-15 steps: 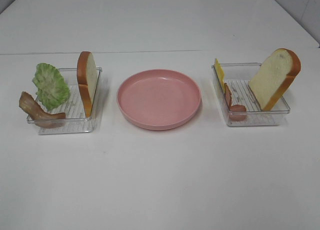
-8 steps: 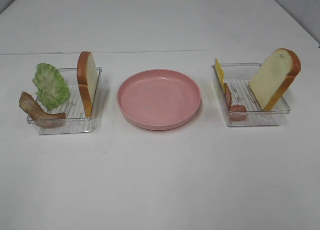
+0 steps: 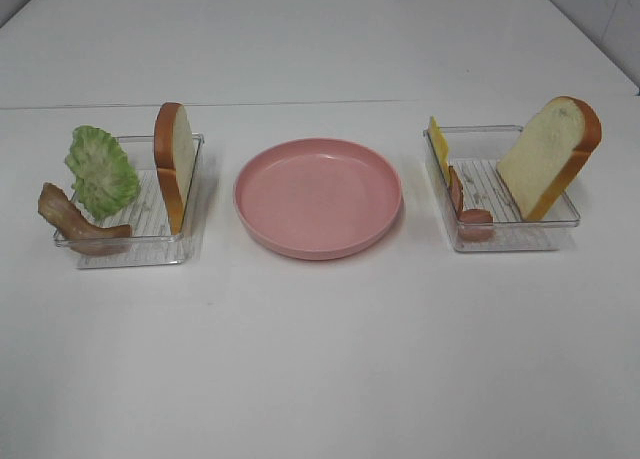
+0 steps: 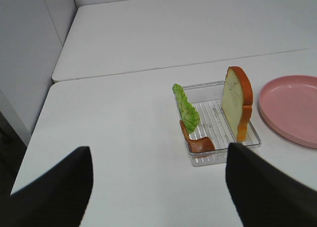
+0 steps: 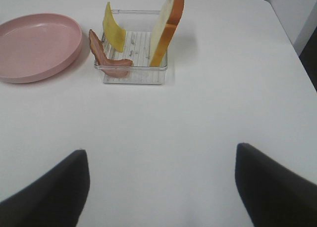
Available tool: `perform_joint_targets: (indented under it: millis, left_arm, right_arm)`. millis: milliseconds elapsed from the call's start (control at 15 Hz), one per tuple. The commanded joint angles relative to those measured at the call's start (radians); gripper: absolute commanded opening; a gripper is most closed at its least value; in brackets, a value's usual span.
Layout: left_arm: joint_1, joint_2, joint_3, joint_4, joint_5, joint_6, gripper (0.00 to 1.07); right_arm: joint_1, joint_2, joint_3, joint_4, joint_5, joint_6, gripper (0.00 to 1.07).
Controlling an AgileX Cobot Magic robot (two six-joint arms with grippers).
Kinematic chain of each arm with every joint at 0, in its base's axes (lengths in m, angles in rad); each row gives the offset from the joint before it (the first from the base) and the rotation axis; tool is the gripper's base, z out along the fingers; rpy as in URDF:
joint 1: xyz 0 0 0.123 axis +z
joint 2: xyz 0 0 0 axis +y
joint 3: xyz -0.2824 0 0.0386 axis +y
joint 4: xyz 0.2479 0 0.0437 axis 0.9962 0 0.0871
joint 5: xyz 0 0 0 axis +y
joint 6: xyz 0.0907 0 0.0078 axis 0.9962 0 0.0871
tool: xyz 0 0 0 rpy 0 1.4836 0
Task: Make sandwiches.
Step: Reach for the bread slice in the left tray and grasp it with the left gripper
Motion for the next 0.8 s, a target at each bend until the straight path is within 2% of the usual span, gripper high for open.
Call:
perform_joint_targets:
  millis: [67,267,333,400,600,800]
  left_arm:
    - [0.0,0.165,-0.086,-0.032,-0.021,-0.006,0.71]
    - [0.0,0.42,-0.245,-0.122,0.033,-0.006,0.71]
    - [0.0,0.576,-0.359,-0.189,0.121,-0.002,0.71]
    - [0.0,0.647,-0.414,-0.213,0.18,-0.002,0.71]
    - [0.0,0.833,-0.549,-0.246,0.326,-0.003,0.71]
    - [-0.021,1.024,-0.694,-0.251,0.4,-0.007,0.71]
  right_arm:
    - [-0.006,-0.013,0.001,0.002,-0.011,-0.007,0.76]
    - [-0.006,-0.013,0.001,0.002,-0.011,-0.007,0.76]
    - [-0.006,-0.013,0.001,0.002,-0.011,-0.007,0.76]
    - [-0.006,-0.013,0.001,0.002,-0.011,-0.007,0.76]
    - [-0.006,-0.013,0.001,0.002,-0.011,-0.007,0.76]
    - [-0.006,-0.013,0.001,0.002,-0.011,-0.007,0.76]
